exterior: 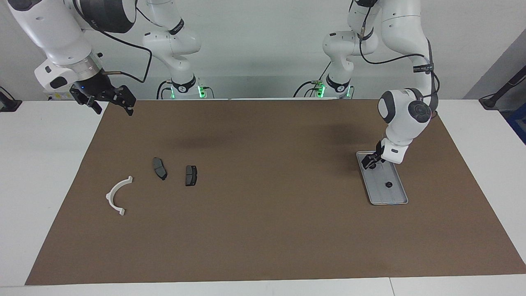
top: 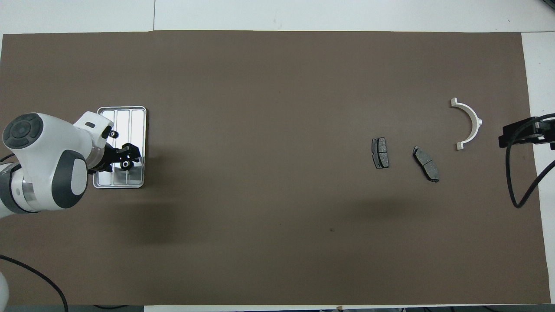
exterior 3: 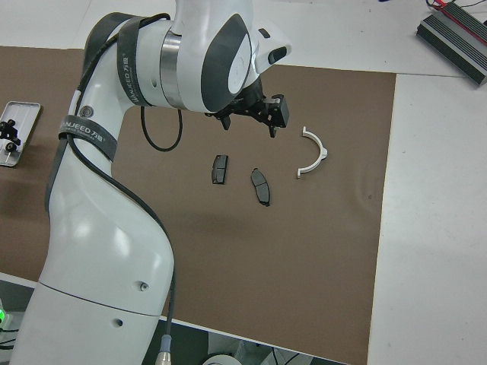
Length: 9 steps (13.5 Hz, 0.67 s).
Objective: Place bearing gear from tray to pile
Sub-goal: 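Carry the gear with the left gripper to mid-table and release it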
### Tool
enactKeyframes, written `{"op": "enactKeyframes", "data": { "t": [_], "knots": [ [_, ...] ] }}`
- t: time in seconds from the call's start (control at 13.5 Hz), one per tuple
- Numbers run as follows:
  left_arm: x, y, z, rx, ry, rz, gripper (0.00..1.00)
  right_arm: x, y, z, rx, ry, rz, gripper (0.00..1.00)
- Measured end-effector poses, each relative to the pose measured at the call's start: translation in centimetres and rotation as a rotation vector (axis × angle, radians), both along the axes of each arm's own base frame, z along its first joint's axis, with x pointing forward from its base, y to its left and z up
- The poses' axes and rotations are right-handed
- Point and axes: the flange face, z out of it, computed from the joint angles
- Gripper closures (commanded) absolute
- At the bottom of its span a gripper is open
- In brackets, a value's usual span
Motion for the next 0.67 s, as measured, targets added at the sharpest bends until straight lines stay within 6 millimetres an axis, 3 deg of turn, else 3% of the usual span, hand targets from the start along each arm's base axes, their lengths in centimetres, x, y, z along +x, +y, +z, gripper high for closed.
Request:
{"op": "enactKeyframes", "data": {
  "t": [0.45,0.67],
  "knots": [
    [0.05,0.09,-0.69,0.001,0.001,0.002,0.23,0.00,0.00,0.00,0.000,0.000,0.000,0.00],
    [0.07,0.06,-0.69,0.000,0.000,0.001,0.56,0.00,0.00,-0.02,0.000,0.000,0.000,0.00]
  ]
}}
